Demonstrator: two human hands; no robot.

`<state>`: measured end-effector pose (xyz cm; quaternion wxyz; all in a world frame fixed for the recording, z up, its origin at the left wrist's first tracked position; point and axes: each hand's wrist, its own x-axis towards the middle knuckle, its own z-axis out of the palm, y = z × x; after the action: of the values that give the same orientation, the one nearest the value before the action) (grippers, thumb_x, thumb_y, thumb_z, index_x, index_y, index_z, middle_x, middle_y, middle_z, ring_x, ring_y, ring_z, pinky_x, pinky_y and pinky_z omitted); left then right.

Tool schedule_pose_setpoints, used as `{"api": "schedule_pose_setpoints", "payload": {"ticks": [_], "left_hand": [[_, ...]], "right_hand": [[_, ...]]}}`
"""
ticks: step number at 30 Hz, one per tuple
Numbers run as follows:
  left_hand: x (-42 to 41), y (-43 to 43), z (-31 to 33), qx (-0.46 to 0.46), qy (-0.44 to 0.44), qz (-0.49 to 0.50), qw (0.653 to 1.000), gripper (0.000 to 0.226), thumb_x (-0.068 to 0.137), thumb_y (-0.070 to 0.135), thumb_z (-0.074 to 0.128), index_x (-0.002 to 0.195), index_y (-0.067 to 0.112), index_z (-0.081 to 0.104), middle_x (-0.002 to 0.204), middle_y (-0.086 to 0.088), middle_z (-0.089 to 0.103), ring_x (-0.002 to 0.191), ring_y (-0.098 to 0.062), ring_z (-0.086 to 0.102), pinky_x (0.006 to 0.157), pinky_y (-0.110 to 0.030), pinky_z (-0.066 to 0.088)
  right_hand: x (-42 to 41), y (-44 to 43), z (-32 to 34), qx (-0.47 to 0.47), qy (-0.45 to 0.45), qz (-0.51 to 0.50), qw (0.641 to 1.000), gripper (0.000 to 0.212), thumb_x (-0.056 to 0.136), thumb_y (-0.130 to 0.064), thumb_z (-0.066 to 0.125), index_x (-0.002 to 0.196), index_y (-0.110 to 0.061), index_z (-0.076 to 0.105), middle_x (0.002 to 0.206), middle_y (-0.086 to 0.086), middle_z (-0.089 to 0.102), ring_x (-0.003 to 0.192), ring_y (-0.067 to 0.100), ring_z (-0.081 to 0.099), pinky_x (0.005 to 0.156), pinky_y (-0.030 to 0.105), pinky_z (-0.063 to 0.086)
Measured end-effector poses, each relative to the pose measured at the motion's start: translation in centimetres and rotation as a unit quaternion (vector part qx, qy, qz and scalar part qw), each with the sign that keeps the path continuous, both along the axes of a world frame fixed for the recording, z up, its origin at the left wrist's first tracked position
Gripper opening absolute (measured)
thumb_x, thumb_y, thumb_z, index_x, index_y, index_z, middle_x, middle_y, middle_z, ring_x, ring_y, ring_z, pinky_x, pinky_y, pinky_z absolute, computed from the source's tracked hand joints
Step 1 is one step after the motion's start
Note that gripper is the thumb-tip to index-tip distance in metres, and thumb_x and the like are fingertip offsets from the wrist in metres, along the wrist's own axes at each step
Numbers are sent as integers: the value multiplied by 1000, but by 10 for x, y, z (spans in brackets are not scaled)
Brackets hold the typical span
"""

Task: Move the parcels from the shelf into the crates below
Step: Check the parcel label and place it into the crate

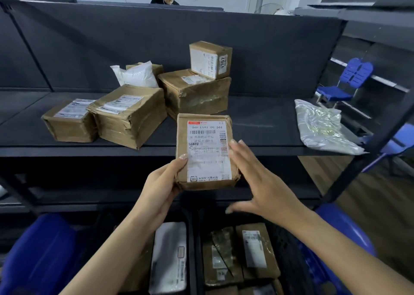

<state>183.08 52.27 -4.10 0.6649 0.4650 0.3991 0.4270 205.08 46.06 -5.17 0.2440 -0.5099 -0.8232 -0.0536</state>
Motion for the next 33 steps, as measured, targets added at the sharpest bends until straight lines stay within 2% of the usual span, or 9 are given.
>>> {"api": "schedule_pose_setpoints", "payload": {"ticks": [3,5,8,11,14,19,23,29,33], "left_hand": [[4,-14,-4,21,-27,-2,999,33,82,40,61,96,14,76,101,-7,75,91,-17,72,65,-17,55],[8,-23,-7,26,-36,-14,999,39,76,44,64,102,16,74,104,-8,74,94,-21,72,68,-19,56],[13,-35,-13,33,-44,-35,998,44,72,46,68,107,19,72,107,-9,73,96,-23,71,69,-21,57],[15,-45,-16,39,-40,-33,998,48,70,48,70,112,25,69,110,-6,72,100,-23,70,74,-27,57],[17,-51,-18,42,-31,-1,999,54,69,44,71,118,23,65,111,-4,72,103,-23,69,89,-40,53],[22,-57,-18,62,-16,-2,998,59,71,36,71,126,19,60,113,0,72,106,-19,67,91,-37,55],[25,-58,-21,61,-12,-1,998,62,68,40,72,125,20,60,113,0,72,106,-19,67,93,-38,51],[37,-56,-32,57,7,-2,998,56,73,36,69,126,19,59,112,3,72,105,-15,68,88,-27,55],[53,-59,-54,28,23,-14,999,58,75,35,68,129,17,56,109,3,73,100,-12,69,79,-22,57]], "right_hand": [[-7,-20,-6,-134,279,-61,949,113,63,-78,61,149,-43,-2,157,-27,1,144,-5,5,107,9,18],[-14,-26,-6,-191,430,-105,876,103,62,-85,53,148,-45,11,153,-26,24,139,-4,25,99,6,30],[-21,-29,-6,-244,549,-78,796,73,68,-73,57,134,-43,47,127,-21,60,119,0,56,93,18,45],[-26,-34,-2,-243,599,-44,762,40,73,-54,67,112,-45,64,116,-15,69,108,5,64,88,23,52],[-24,-41,-5,-223,631,-40,742,25,78,-38,69,102,-44,70,111,-10,71,103,8,67,78,16,53],[-18,-45,-12,-218,641,-45,735,30,80,-35,67,109,-39,68,112,-8,71,104,9,67,79,17,53],[-11,-45,-15,-215,623,-49,750,46,79,-43,68,124,-33,61,114,-14,70,106,4,65,79,11,51],[-1,-48,-24,-187,593,-99,777,46,68,-63,68,111,-48,65,117,-16,67,106,-2,63,80,10,51],[14,-54,-52,-197,591,-157,766,64,68,-56,69,125,-31,60,108,-18,71,99,-2,66,80,15,53]]}}
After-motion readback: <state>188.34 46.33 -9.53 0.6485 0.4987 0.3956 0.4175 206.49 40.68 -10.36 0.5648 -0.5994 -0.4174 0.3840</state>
